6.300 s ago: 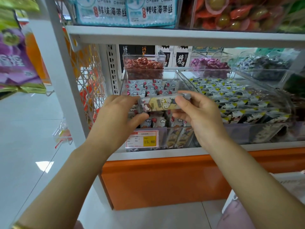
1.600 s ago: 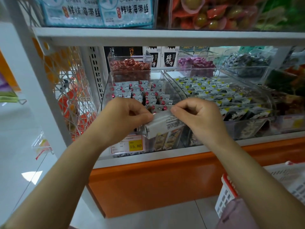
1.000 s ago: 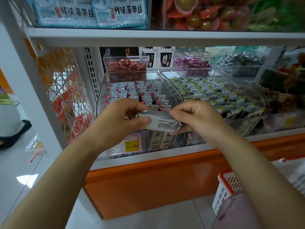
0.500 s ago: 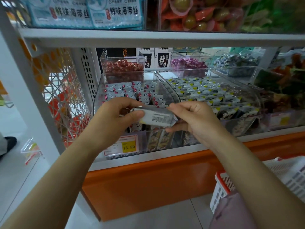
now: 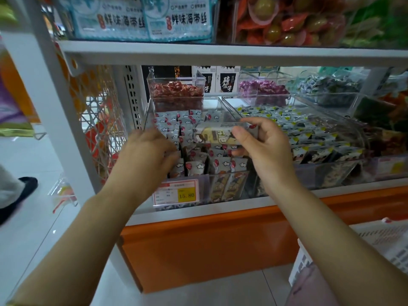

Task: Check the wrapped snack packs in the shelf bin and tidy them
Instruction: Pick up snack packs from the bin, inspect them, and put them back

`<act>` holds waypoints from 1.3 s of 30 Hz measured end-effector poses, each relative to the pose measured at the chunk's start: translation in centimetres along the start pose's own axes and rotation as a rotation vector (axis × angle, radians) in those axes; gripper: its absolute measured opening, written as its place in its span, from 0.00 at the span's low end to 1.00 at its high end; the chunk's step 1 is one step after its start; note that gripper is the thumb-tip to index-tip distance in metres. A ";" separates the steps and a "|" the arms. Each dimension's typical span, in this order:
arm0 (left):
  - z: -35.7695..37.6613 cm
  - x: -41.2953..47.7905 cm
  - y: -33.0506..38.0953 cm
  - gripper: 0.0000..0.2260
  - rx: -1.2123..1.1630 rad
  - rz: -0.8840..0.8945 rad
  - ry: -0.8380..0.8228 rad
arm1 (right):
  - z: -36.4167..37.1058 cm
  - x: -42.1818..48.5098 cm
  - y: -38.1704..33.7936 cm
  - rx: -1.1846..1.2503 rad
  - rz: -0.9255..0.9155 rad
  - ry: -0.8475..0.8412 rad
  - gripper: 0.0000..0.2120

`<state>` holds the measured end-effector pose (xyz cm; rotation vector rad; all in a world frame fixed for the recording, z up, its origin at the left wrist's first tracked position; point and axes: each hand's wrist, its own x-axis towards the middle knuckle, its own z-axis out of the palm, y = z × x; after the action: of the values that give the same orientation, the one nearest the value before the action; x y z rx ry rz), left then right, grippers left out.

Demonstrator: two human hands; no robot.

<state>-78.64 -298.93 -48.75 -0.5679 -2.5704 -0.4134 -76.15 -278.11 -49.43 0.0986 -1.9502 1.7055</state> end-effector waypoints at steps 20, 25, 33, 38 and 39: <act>0.9 -1.3 -0.1 0.11 0.055 -0.078 0.006 | 5.6 3.4 -0.7 -0.610 -0.285 -0.320 0.19; 0.6 -1.4 -0.1 0.13 0.169 -0.031 -0.009 | 6.4 3.9 -1.0 -0.659 -0.360 -0.373 0.20; 0.1 -1.6 -0.7 0.09 -0.028 -0.046 0.005 | 7.6 3.4 -0.3 -0.689 -0.335 -0.387 0.20; -0.5 -1.3 -1.1 0.09 -0.076 -0.114 0.153 | 7.7 2.8 -0.3 -0.717 -0.360 -0.563 0.09; -0.5 -1.3 -1.1 0.09 -0.075 -0.126 0.163 | 7.7 2.6 -0.1 -0.810 -0.398 -0.614 0.08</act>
<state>-77.92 -300.50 -49.21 -0.3819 -2.4498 -0.5765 -81.00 -284.63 -48.56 0.7134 -2.6801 0.5737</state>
